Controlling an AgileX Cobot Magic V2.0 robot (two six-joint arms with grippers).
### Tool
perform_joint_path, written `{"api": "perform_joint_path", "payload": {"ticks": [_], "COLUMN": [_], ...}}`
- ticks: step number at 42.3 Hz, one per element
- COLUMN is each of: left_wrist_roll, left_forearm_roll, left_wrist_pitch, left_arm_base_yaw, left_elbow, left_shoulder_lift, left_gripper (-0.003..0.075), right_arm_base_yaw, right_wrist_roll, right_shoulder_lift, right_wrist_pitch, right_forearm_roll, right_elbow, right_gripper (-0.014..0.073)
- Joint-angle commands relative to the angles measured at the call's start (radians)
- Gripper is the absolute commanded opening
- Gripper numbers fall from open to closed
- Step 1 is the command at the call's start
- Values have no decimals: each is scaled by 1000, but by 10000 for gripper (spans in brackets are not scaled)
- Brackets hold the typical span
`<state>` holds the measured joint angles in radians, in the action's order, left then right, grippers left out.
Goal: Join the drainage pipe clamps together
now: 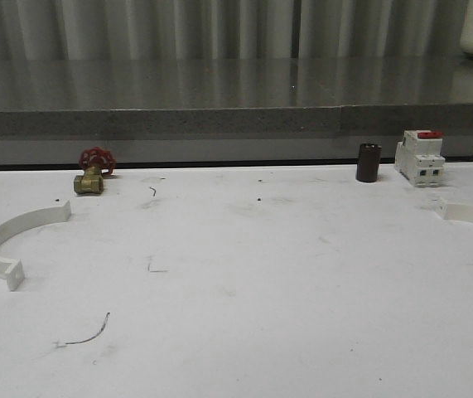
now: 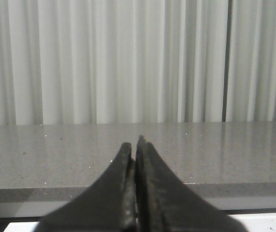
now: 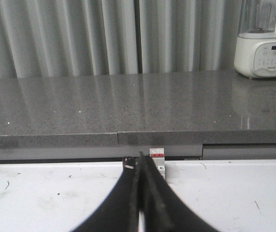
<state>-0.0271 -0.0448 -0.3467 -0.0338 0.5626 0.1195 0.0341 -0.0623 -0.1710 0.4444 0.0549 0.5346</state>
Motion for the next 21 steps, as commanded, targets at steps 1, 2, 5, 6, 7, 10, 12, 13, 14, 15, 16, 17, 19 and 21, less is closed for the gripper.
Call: {"api": "perform_joint_path", "payload": {"ticks": [1,2,5,6,7,10,12,13,14,15,16,17,19,21], "left_wrist_roll": [-2,-2,-2,-2,-2,-2,-2,-2,-2,-2,-2,-2,-2,-2], "left_forearm_roll": [-1,-1,-1,-1,-1,-1,-1,-1,-1,-1,-1,-1,-1,-1], "left_wrist_pitch": [-21,-55,-130,-144,-162,-197,-207,-207,-207,-207,-207,-207,-205,-204], "left_arm_base_yaw": [-8,-8,-8,-8,-8,-8,-8,-8,-8,-8,-8,-8,-8,-8], "left_elbow": [122,148,183,185,185,176,166,159,155,150,148,148,148,148], "left_shoulder_lift": [111,140,218,242,265,313,351,370,387,403,419,431,455,481], "left_gripper": [-20,-20,-20,-20,-20,-20,-20,-20,-20,-20,-20,-20,-20,-20], "right_arm_base_yaw": [-7,-7,-7,-7,-7,-7,-7,-7,-7,-7,-7,-7,-7,-7], "right_wrist_roll": [1,1,2,2,2,2,2,2,2,2,2,2,2,2], "right_shoulder_lift": [-102,-129,-195,-214,-233,-274,-302,-317,-331,-341,-354,-365,-382,-392], "right_wrist_pitch": [-15,-2,30,34,46,96,128,138,144,144,143,142,148,152], "right_forearm_roll": [4,4,-3,-6,-10,-28,-33,-33,-33,-33,-33,-33,-33,-33], "right_elbow": [108,128,159,159,156,156,156,156,156,156,156,156,156,156], "right_gripper": [-120,-120,-120,-120,-120,-120,-120,-120,-120,-120,-120,-120,-120,-120]}}
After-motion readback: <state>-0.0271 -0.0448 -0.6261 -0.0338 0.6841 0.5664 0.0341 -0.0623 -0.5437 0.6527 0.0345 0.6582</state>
